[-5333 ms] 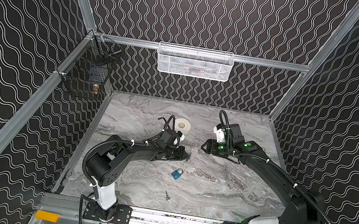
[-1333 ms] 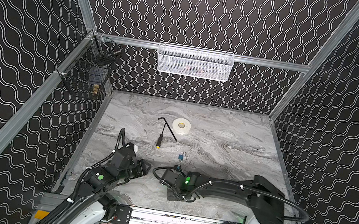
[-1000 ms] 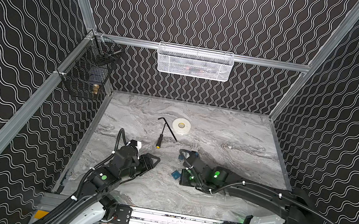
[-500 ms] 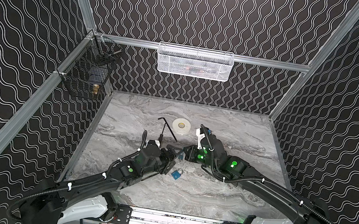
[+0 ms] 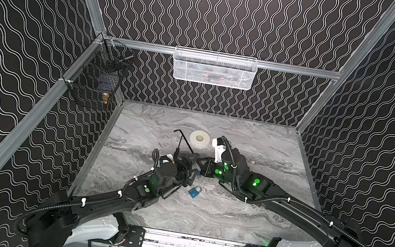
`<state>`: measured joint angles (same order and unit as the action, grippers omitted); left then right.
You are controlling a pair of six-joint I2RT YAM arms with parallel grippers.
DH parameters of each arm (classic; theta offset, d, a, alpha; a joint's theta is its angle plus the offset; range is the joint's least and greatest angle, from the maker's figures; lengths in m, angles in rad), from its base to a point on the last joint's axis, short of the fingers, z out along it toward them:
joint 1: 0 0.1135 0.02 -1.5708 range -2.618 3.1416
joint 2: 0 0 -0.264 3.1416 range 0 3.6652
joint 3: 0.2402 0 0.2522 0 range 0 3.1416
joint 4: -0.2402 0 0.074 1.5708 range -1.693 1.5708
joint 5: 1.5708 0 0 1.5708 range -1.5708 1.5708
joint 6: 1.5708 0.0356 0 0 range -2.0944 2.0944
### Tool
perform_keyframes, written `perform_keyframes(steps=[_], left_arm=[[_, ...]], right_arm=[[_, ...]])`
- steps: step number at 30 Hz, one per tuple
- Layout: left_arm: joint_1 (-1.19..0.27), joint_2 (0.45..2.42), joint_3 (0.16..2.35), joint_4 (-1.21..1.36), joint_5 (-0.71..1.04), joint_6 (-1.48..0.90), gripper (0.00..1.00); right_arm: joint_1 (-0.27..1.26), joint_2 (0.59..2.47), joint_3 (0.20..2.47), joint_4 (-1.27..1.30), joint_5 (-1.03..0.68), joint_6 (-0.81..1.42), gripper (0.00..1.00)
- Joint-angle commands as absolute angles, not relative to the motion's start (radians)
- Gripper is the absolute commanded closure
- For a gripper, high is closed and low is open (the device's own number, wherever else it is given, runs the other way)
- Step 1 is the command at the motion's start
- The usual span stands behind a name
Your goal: Unlock with the key
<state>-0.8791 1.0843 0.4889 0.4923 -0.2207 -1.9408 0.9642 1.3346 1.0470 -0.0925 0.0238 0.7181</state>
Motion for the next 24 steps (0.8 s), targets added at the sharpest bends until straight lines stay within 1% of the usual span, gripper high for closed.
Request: perform_keyframes(steps=[1, 3, 5, 6, 9, 10, 11, 13, 17, 19, 20, 24], left_arm=[[-0.882, 1.072, 0.468, 0.572, -0.278, -2.015, 0.17], [-0.882, 1.056, 0.457, 0.583, -0.302, -2.023, 0.21], [-0.882, 1.028, 0.448, 0.566, -0.322, -2.026, 0.3], [-0.882, 1.015, 0.447, 0.55, -0.33, -2.024, 0.33], [-0.882, 0.971, 0.442, 0.497, -0.351, -2.021, 0.35], [-0.882, 0.96, 0.437, 0.492, -0.357, -2.023, 0.39], [-0.882, 0.953, 0.434, 0.489, -0.362, -2.019, 0.45], [-0.883, 0.947, 0.433, 0.479, -0.362, -2.019, 0.51], [-0.882, 0.964, 0.429, 0.502, -0.352, -2.023, 0.55], [-0.883, 0.969, 0.425, 0.525, -0.357, -2.022, 0.6], [-0.883, 0.969, 0.426, 0.522, -0.355, -2.02, 0.6], [-0.882, 0.968, 0.434, 0.521, -0.351, -2.013, 0.6]], right_arm=[[0.98, 1.346, 1.047, -0.006, 0.014, 0.727, 1.0], [0.993, 1.35, 1.041, -0.002, 0.021, 0.732, 1.0], [1.003, 1.348, 1.029, 0.007, 0.025, 0.742, 1.0], [1.005, 1.348, 1.026, 0.008, 0.025, 0.744, 1.0], [1.011, 1.344, 1.019, -0.001, 0.031, 0.744, 1.0], [1.011, 1.342, 1.015, -0.003, 0.03, 0.745, 1.0], [1.012, 1.338, 1.01, -0.005, 0.032, 0.747, 1.0], [1.013, 1.326, 1.004, 0.003, 0.036, 0.752, 1.0], [1.015, 1.307, 1.004, 0.002, 0.046, 0.739, 1.0], [1.017, 1.296, 1.004, 0.003, 0.045, 0.735, 1.0], [1.017, 1.292, 0.973, 0.011, 0.039, 0.735, 1.0], [1.018, 1.288, 0.96, 0.032, -0.015, 0.717, 1.0]])
